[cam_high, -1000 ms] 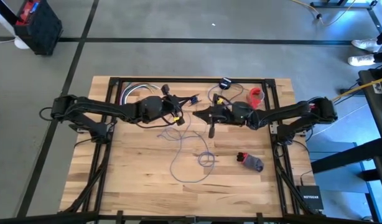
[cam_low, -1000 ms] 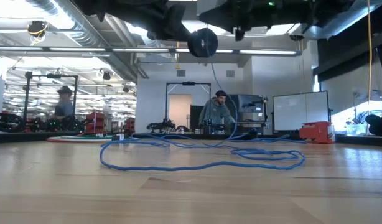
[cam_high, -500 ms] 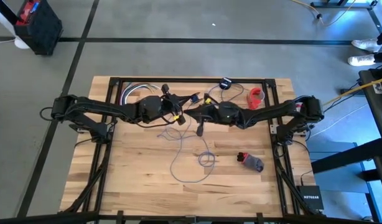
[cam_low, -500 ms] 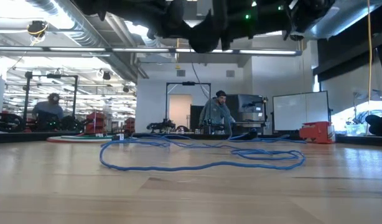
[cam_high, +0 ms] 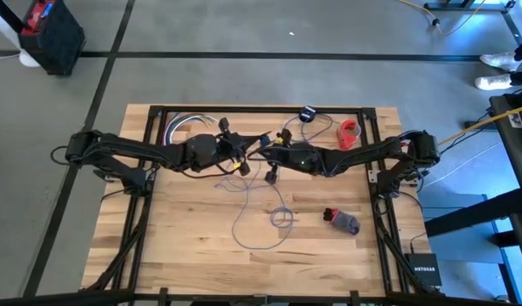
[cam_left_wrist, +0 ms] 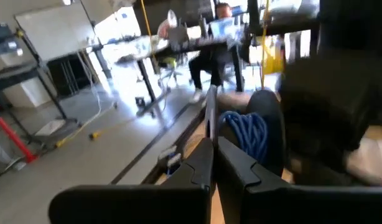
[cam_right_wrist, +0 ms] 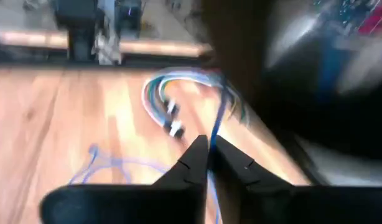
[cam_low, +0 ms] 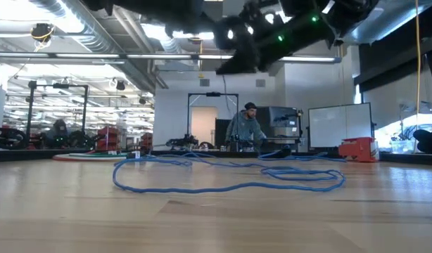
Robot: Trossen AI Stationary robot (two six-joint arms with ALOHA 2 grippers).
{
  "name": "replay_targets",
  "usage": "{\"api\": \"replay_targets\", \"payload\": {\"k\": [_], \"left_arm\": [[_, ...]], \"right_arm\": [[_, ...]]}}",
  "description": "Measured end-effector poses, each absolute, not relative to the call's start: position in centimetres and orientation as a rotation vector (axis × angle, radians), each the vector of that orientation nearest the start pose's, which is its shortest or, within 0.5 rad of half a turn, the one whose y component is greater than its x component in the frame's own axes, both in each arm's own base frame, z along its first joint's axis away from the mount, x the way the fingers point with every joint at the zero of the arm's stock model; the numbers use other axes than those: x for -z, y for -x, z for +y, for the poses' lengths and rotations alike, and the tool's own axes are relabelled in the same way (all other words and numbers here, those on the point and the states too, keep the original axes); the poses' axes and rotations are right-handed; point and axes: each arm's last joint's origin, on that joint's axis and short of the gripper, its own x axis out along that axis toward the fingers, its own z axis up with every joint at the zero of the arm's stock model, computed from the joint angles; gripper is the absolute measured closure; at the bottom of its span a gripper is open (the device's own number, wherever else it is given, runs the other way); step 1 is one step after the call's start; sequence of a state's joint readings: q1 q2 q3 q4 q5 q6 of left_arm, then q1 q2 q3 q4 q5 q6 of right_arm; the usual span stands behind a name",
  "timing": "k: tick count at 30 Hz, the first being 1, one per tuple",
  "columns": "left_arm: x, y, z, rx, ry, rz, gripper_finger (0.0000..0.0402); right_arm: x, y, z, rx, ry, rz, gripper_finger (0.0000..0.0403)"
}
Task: Coil cords
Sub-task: Coil the blue wire onto the spool
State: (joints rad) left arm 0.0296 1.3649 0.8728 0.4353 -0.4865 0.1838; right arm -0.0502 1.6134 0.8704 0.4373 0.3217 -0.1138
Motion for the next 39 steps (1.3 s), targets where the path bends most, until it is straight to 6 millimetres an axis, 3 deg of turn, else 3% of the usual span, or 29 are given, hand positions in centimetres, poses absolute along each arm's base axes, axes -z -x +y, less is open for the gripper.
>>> {"api": "replay_targets", "payload": {"k": [3,8,14,17,22,25,30,39], "left_arm": [[-30.2,-30.0,2.1,-0.504,-0.182,0.064,0.0401],[-29.7,-29.9,2.1,-0.501,-0.196,0.118,0.0401],[-29.8,-29.9,2.1,-0.501,-0.199,0.112,0.0401],[-29.9,-29.9,2.1,-0.502,-0.199,0.107,0.0401],[-29.9,-29.9,2.1,-0.502,-0.2,0.108,0.0401],[-29.9,-29.9,2.1,-0.502,-0.199,0.107,0.0401],[-29.8,-29.9,2.1,-0.502,-0.206,0.113,0.0401],[-29.8,-29.9,2.1,-0.501,-0.209,0.12,0.0401]], "right_arm": [[-21.0,-33.8,-2.6,0.363,0.166,0.401,0.0334],[-22.3,-32.2,-2.8,0.428,0.215,0.479,0.0264],[-23.6,-29.4,-2.7,0.43,0.234,0.544,0.0223],[-22.0,-27.8,-2.5,0.367,0.259,0.532,0.022],[-18.1,-26.7,-2.6,0.288,0.231,0.257,0.0219],[-16.4,-26.9,-3.3,0.312,0.224,0.205,0.0219],[-14.5,-29.3,-4.3,0.292,0.219,0.263,0.0234],[-13.5,-32.9,-4.9,0.316,0.264,0.341,0.0278]]}}
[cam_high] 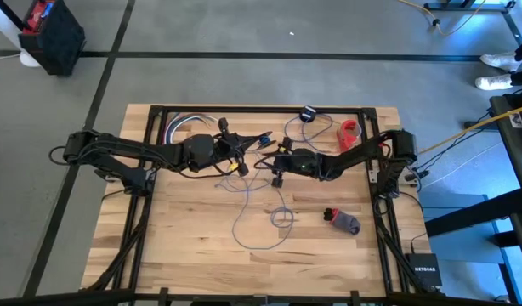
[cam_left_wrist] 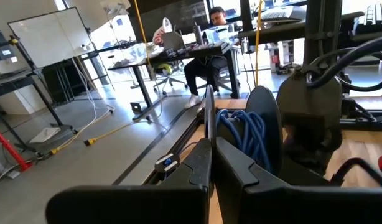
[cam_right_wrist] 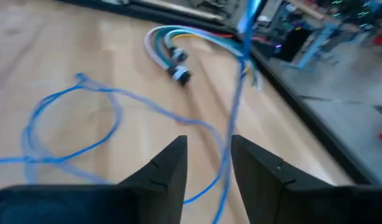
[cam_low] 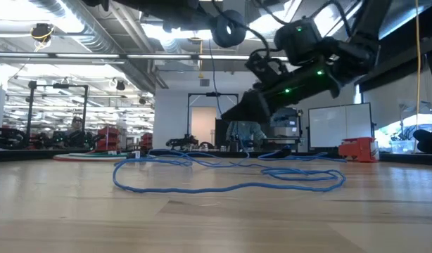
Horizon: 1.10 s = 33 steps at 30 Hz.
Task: Coil cords
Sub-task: Coil the blue wire onto the spool
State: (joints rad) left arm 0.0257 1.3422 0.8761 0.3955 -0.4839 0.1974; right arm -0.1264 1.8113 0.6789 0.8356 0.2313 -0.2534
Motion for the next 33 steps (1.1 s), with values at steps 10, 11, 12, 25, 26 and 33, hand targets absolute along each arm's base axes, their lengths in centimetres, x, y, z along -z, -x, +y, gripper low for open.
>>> {"api": "replay_targets", "payload": {"k": [10,11,12,25,26,33], "left_arm": [[-29.6,-29.9,2.1,-0.5,-0.209,0.131,0.0401],[-29.6,-29.9,2.1,-0.499,-0.209,0.13,0.0401],[-29.6,-29.9,2.1,-0.499,-0.209,0.131,0.0401],[-29.8,-29.3,1.1,-0.462,-0.222,0.165,0.0401],[-29.9,-29.1,1.1,-0.459,-0.219,0.169,0.0401],[-29.3,-28.5,1.6,-0.511,-0.22,0.269,0.0401]], "right_arm": [[-13.3,-33.1,-5.4,0.355,0.336,0.379,0.037],[-13.2,-33.1,-5.4,0.353,0.337,0.383,0.0384],[-13.2,-33.1,-5.4,0.352,0.339,0.386,0.0393],[-17.2,-30.3,-5.5,0.524,0.427,0.374,0.04],[-17.6,-29.8,-5.5,0.546,0.431,0.379,0.04],[-21.1,-26.8,-5.2,0.618,0.448,0.368,0.0401]]}}
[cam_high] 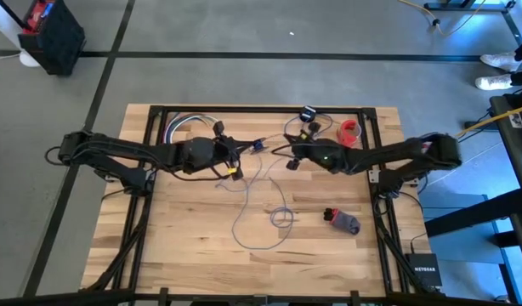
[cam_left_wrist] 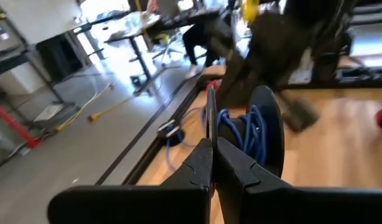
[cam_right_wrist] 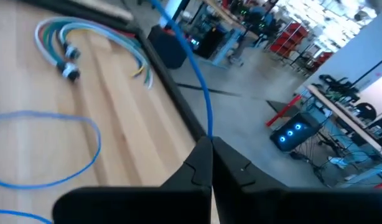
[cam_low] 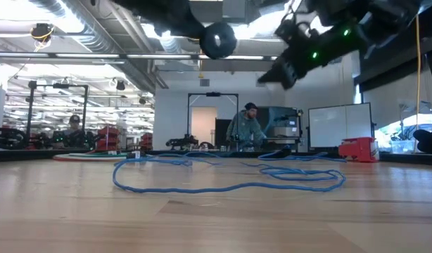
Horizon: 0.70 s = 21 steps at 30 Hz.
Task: Coil cords
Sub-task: Coil the blue wire onto the spool
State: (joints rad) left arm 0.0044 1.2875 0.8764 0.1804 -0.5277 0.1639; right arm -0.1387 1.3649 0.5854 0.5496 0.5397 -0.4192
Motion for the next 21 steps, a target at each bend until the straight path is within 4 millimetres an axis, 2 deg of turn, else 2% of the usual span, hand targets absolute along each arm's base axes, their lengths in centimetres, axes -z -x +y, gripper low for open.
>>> {"api": "replay_targets", "payload": {"k": [3,6,16,21], "left_arm": [[-29.0,-28.4,2.3,-0.542,-0.215,0.294,0.0401],[-28.9,-28.5,2.9,-0.569,-0.191,0.293,0.0401],[-27.6,-29.8,4.4,-0.615,-0.187,0.294,0.0401],[-27.4,-30.4,4.9,-0.632,-0.174,0.253,0.0401]], "right_arm": [[-22.8,-26.0,-5.0,0.609,0.407,0.292,0.0401],[-23.8,-25.8,-4.7,0.504,0.313,0.194,0.0401],[-24.1,-27.1,-4.0,0.23,0.108,0.021,0.0402],[-24.0,-29.1,-3.3,0.158,0.085,0.032,0.0402]]}}
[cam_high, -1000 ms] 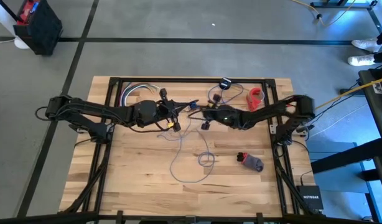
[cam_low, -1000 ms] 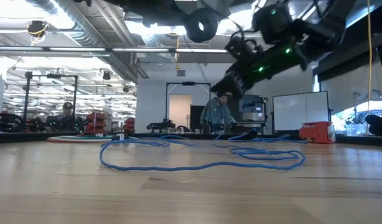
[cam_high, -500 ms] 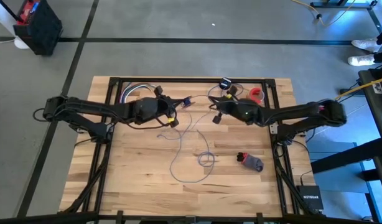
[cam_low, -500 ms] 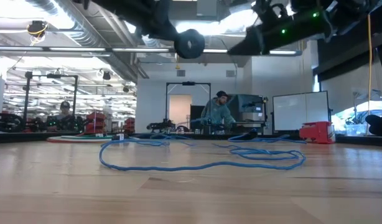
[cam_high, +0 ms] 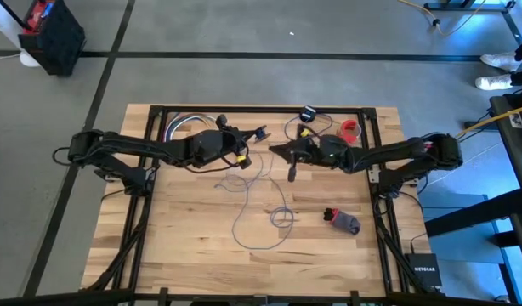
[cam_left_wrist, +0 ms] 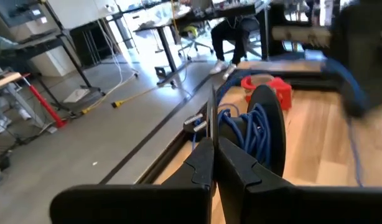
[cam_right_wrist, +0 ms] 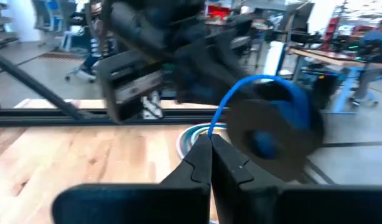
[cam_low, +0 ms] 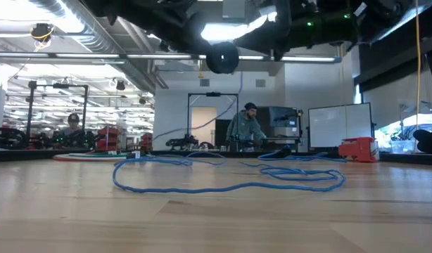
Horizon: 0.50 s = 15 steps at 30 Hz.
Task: Coil cords
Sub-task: Coil the blue wire onto the spool
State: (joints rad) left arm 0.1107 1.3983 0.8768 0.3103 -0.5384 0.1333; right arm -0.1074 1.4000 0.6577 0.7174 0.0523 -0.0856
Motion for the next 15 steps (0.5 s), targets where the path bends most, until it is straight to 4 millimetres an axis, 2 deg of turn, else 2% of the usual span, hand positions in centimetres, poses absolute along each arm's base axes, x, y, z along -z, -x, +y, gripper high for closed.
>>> {"api": "replay_targets", "payload": {"k": [8,15], "left_arm": [[-27.3,-30.9,5.0,-0.635,-0.157,0.207,0.0401],[-28.2,-31.0,3.7,-0.594,-0.157,0.131,0.0401]], "right_arm": [[-22.4,-32.6,-1.9,0.135,0.11,0.074,0.0402],[-21.0,-33.2,-2.3,0.234,0.129,0.112,0.0402]]}}
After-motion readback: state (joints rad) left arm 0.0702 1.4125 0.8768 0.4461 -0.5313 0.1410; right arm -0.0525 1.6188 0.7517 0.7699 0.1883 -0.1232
